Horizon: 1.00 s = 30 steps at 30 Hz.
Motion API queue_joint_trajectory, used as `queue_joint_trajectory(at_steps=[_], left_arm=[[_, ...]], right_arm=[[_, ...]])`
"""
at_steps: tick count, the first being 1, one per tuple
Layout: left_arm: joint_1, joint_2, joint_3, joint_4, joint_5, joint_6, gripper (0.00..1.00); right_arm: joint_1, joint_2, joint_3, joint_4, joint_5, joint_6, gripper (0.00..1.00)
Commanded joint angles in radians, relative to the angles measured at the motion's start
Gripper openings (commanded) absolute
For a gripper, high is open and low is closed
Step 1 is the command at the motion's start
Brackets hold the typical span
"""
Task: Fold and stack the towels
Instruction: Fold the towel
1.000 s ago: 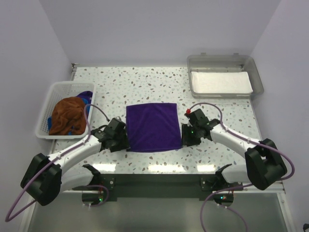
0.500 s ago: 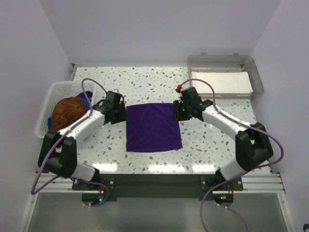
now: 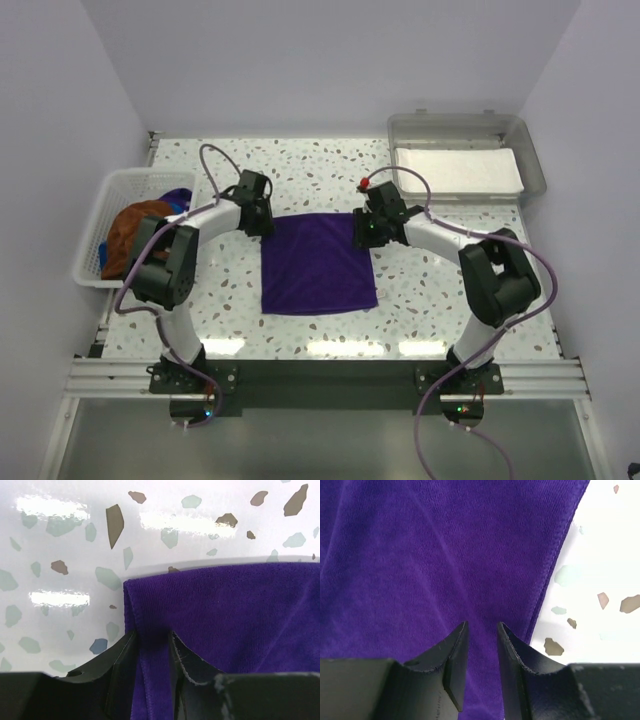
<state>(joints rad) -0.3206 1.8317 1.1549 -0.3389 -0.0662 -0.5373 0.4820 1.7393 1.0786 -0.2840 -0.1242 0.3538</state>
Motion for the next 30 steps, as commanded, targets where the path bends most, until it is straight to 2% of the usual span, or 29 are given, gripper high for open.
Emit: queue_joint_trajectory(at_steps=[1, 5, 9, 12, 15, 20, 22, 26, 29, 30], left_arm=[[0.008, 0.029, 0.057, 0.043, 0.022, 0.025, 0.34], [0.008, 0.047, 0.069, 0.037, 0.014, 0.025, 0.29], [0.008, 0.046, 0.077, 0.026, 0.003, 0.039, 0.12], [0.008, 0.043, 0.100, 0.002, -0.029, 0.065, 0.04], [0.008, 0.041, 0.129, -0.028, -0.069, 0.106, 0.00], [0.008, 0.051, 0.169, -0.060, -0.122, 0.174, 0.00], [0.006, 0.057, 0.175, -0.064, -0.129, 0.192, 0.02], [0.008, 0.084, 0.198, -0.103, -0.130, 0.201, 0.15], [0.008, 0.075, 0.198, -0.132, -0.129, 0.200, 0.30], [0.008, 0.066, 0.193, -0.140, -0.127, 0.192, 0.39]], right_arm=[[-0.005, 0.011, 0.006, 0.065, -0.014, -0.009, 0.33], [-0.005, 0.020, -0.003, 0.071, -0.015, -0.012, 0.33], [-0.006, 0.025, -0.014, 0.078, -0.015, -0.010, 0.33], [-0.008, 0.031, -0.023, 0.083, -0.012, -0.012, 0.33], [-0.008, 0.040, -0.039, 0.086, -0.011, -0.013, 0.33], [-0.010, 0.057, -0.060, 0.095, -0.008, -0.012, 0.33], [-0.010, 0.058, -0.068, 0.098, -0.008, -0.009, 0.33], [-0.010, 0.051, -0.060, 0.085, -0.012, -0.018, 0.33], [-0.010, 0.022, -0.033, 0.054, -0.008, -0.036, 0.34], [-0.010, 0.014, -0.010, 0.045, -0.006, -0.042, 0.34]])
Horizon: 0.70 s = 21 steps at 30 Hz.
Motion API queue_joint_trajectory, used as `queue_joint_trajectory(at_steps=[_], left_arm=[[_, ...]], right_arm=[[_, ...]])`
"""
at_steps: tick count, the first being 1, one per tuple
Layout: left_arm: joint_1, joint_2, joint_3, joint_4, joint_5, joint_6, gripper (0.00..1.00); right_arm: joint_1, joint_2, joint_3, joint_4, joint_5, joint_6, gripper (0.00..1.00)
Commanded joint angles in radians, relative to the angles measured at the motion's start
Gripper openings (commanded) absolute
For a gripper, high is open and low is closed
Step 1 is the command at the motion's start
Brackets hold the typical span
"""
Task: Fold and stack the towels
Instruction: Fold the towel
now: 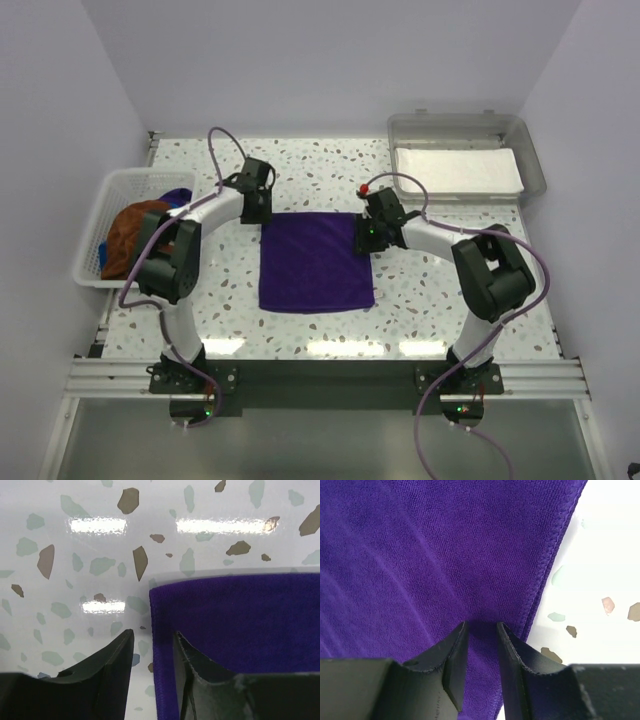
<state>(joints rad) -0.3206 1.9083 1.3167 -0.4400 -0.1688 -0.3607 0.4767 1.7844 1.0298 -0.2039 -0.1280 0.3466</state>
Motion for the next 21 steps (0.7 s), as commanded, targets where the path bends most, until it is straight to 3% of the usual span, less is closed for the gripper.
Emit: queue_joint_trajectory(at_steps=[1, 4, 10, 15, 21], left_arm=[[0.008, -0.034, 0.029, -0.043, -0.026, 0.011, 0.43], [0.006, -0.099, 0.024, -0.086, -0.046, -0.017, 0.57], [-0.034, -0.308, -0.112, -0.114, 0.026, -0.102, 0.61], [-0.178, -0.443, -0.293, -0.102, 0.116, -0.196, 0.53], [-0.230, -0.508, -0.539, -0.016, 0.222, -0.279, 0.41]], right_arm=[[-0.004, -0.039, 0.050, -0.043, 0.004, -0.046, 0.34], [-0.004, -0.060, 0.099, -0.077, 0.017, -0.066, 0.35], [-0.007, -0.042, 0.157, -0.083, 0.027, -0.077, 0.35], [-0.019, 0.003, 0.229, -0.057, 0.025, -0.078, 0.33], [-0.039, 0.112, 0.320, -0.029, 0.008, -0.070, 0.30]])
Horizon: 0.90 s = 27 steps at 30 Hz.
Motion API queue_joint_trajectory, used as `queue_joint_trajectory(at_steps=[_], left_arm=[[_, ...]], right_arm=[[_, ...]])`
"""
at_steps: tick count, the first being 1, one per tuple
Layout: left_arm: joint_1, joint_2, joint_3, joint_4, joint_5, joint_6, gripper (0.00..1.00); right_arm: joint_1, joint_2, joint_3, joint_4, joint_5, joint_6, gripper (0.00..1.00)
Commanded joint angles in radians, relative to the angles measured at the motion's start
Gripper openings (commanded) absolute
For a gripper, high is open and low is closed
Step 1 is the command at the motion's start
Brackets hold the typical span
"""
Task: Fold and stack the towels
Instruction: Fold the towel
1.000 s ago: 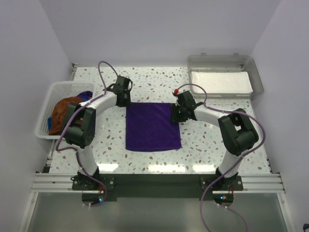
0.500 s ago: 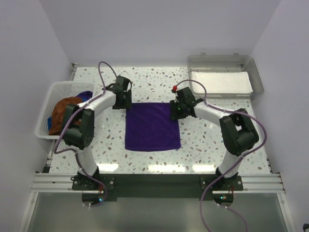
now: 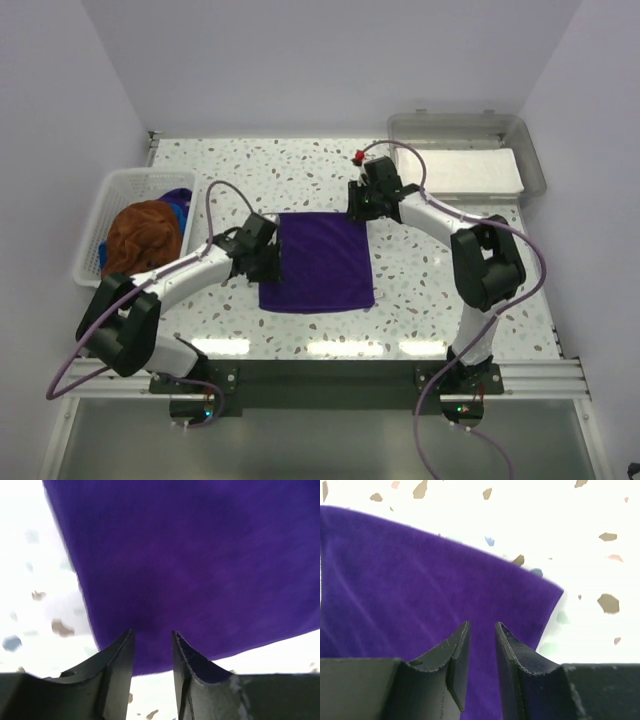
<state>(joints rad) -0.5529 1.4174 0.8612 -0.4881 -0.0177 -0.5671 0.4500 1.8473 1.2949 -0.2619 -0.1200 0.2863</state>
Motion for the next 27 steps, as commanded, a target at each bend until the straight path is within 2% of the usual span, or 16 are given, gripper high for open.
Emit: queue_joint_trajectory(at_steps=[1, 10, 17, 20, 22, 27], left_arm=[[0.001, -0.018, -0.124, 0.037, 0.079, -0.074, 0.40], [-0.002, -0.061, -0.244, -0.020, 0.081, -0.088, 0.33], [-0.002, -0.113, -0.251, -0.066, 0.062, -0.100, 0.35], [-0.001, -0.149, -0.186, -0.092, 0.056, -0.096, 0.45], [-0.002, -0.164, -0.108, -0.112, 0.045, -0.077, 0.53], [0.010, -0.124, 0.077, -0.132, -0.013, 0.016, 0.64]], right_arm=[[-0.017, 0.062, 0.064, 0.032, -0.003, -0.007, 0.31], [-0.082, 0.188, 0.092, 0.073, -0.007, 0.019, 0.31], [-0.108, 0.210, 0.100, 0.039, 0.011, -0.021, 0.32], [-0.108, 0.156, 0.099, 0.027, -0.024, -0.081, 0.36], [-0.108, 0.118, 0.101, 0.006, -0.053, -0.145, 0.41], [-0.108, 0.089, 0.161, -0.091, -0.119, -0.348, 0.50]])
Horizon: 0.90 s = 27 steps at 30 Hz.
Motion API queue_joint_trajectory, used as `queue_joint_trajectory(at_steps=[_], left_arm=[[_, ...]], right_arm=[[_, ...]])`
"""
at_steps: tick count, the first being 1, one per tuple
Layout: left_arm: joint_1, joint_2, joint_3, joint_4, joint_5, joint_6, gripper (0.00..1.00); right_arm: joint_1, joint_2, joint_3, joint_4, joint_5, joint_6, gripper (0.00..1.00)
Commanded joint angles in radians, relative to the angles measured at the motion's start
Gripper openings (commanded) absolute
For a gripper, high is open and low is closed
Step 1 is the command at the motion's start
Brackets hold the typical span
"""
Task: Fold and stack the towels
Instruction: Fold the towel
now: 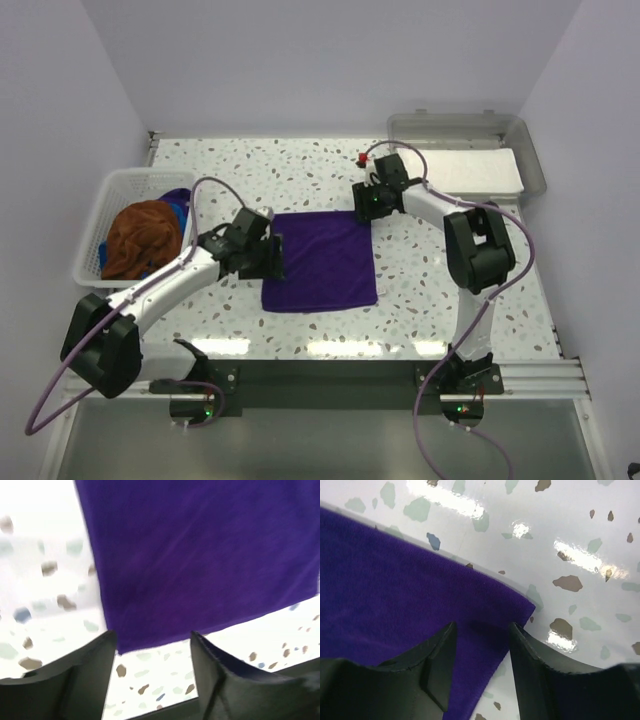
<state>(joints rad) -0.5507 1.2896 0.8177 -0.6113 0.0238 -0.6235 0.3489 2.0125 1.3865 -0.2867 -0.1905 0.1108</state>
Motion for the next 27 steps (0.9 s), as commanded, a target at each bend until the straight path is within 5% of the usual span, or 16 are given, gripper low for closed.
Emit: queue_joint_trajectory(at_steps=[1, 9, 13, 27], left_arm=[[0.030, 0.020, 0.165, 0.011, -0.076, 0.129, 0.68], [0.233, 0.312, 0.372, 0.185, 0.034, 0.450, 0.69], [0.236, 0.441, 0.478, 0.188, 0.080, 0.670, 0.67], [0.276, 0.751, 0.764, 0.102, 0.272, 0.892, 0.64]], right_arm=[[-0.008, -0.074, 0.084, -0.113, -0.046, -0.201, 0.50], [-0.050, 0.037, 0.272, -0.299, -0.110, -0.413, 0.50], [-0.060, 0.097, 0.359, -0.397, -0.118, -0.490, 0.50], [-0.064, 0.244, 0.511, -0.499, -0.194, -0.589, 0.50]])
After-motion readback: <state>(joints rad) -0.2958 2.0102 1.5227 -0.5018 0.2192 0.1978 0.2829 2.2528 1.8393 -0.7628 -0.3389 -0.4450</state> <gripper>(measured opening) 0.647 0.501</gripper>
